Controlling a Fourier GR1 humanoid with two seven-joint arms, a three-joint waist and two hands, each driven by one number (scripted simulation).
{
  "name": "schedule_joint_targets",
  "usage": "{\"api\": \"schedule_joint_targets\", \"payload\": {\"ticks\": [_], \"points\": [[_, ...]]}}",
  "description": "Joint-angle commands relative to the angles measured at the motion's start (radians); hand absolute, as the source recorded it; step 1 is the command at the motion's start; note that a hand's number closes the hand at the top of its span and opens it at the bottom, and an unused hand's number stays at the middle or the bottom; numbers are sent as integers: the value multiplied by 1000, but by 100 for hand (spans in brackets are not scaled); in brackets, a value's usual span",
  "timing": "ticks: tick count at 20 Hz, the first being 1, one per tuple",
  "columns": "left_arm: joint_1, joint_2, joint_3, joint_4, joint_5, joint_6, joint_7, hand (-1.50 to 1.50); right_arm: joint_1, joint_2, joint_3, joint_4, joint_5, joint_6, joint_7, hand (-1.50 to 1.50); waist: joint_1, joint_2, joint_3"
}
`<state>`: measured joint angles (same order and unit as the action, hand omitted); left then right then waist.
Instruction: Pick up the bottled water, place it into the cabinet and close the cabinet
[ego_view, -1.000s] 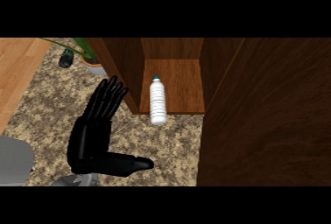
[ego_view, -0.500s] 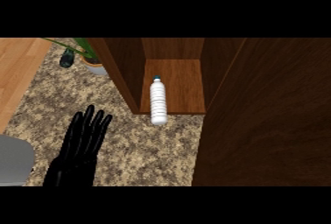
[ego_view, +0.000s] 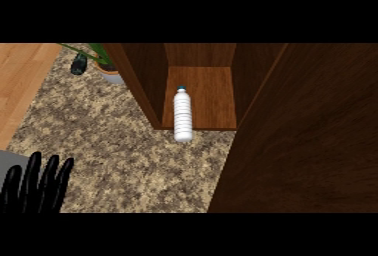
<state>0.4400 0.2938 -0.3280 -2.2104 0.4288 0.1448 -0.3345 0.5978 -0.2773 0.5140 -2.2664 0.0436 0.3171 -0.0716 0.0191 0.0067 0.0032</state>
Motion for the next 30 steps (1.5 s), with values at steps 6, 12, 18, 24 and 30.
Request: {"api": "schedule_joint_targets", "payload": {"ticks": [6,12,18,24,30], "points": [[194,92,180,-98,179,-146,-51,-150,-56,50,220,-71,103,18,90,150,14,-13,-6],[244,113,231,-56,245,-240,-81,-150,-140,141,222,-61,55,4,198,150,40,-7,-7],[296,162,322,-90,327,-305,-62,-150,-255,261,187,39,-2,-30,291,150,51,-4,-6],[373,191,460,-102,423,-396,-75,-150,-555,274,150,82,-117,-199,484,150,40,-4,-5],[432,183,588,-32,544,-531,-93,-150,-836,276,27,228,-283,-347,550,150,20,-6,-4]]}}
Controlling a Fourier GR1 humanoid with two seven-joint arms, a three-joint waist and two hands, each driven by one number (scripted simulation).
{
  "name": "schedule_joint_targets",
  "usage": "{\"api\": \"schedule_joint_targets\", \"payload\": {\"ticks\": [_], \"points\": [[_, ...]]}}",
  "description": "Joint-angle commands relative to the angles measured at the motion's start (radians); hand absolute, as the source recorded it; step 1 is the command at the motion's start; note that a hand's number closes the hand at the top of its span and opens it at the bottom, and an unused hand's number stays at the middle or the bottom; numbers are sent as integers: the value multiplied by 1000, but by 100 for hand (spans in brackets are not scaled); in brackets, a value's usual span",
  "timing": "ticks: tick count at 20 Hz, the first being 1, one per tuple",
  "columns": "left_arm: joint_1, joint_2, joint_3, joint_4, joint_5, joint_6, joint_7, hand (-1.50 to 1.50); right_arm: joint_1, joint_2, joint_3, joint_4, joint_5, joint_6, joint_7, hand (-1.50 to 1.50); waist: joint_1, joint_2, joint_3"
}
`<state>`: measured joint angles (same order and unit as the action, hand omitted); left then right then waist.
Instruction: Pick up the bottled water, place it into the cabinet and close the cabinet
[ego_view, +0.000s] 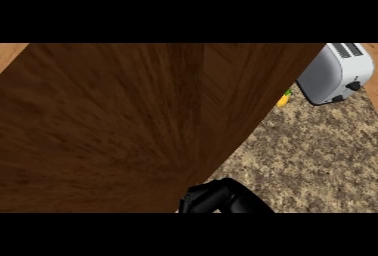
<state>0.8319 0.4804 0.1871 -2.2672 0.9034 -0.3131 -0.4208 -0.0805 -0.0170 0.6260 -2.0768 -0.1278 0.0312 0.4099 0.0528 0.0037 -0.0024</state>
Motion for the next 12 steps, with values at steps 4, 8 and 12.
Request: {"api": "schedule_joint_targets", "payload": {"ticks": [4,8,12], "points": [[86,-32,86,28,65,-143,-18,-150,-346,16,-193,183,-249,-124,40,150,-3,-2,2],[118,-37,145,7,97,-167,9,-150,-478,17,-350,345,-346,-41,18,150,-6,-2,3],[88,-66,188,46,124,-194,38,-150,-527,17,-383,489,-348,39,-26,150,-29,-2,3]]}}
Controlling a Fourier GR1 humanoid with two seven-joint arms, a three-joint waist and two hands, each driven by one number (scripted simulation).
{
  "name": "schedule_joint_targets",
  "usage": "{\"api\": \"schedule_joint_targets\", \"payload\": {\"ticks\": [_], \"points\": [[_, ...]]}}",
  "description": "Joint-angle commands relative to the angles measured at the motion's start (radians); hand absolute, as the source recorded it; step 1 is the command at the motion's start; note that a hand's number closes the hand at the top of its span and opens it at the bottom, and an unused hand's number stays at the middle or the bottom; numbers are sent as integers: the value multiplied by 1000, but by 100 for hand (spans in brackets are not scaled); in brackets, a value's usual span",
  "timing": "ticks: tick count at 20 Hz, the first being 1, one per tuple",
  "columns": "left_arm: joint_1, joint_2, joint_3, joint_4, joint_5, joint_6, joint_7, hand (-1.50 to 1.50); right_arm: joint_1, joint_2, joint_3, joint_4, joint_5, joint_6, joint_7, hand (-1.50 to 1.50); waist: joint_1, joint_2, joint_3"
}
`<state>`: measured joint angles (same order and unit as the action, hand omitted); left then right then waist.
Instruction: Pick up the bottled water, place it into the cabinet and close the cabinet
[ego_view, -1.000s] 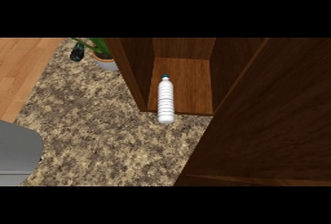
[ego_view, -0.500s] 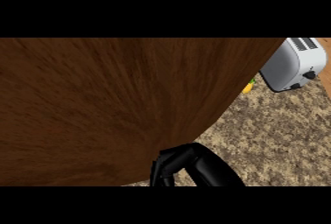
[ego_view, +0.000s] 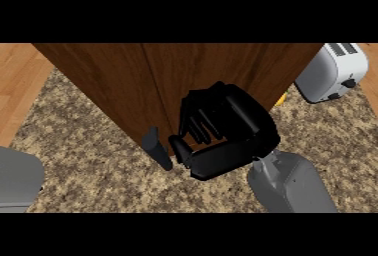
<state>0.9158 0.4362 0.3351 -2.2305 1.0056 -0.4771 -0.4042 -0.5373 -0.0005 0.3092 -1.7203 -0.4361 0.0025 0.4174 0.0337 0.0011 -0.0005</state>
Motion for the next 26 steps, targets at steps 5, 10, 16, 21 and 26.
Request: {"api": "schedule_joint_targets", "payload": {"ticks": [5,10,16,21,26], "points": [[35,-34,113,41,80,-113,28,-150,-183,-44,-171,318,-58,164,-79,150,-2,1,1],[-6,-92,76,40,17,-114,63,-150,-248,-18,-169,451,-29,228,-141,150,-7,3,0],[39,-44,134,-8,134,-115,110,-150,-362,-36,-224,542,-58,255,-105,150,19,9,1],[28,-42,143,14,143,-152,128,-150,-371,-1,-168,525,-123,230,-91,150,27,6,0],[8,-43,141,-4,148,-116,153,-150,-384,-2,-164,540,-126,211,-87,150,27,8,0]]}}
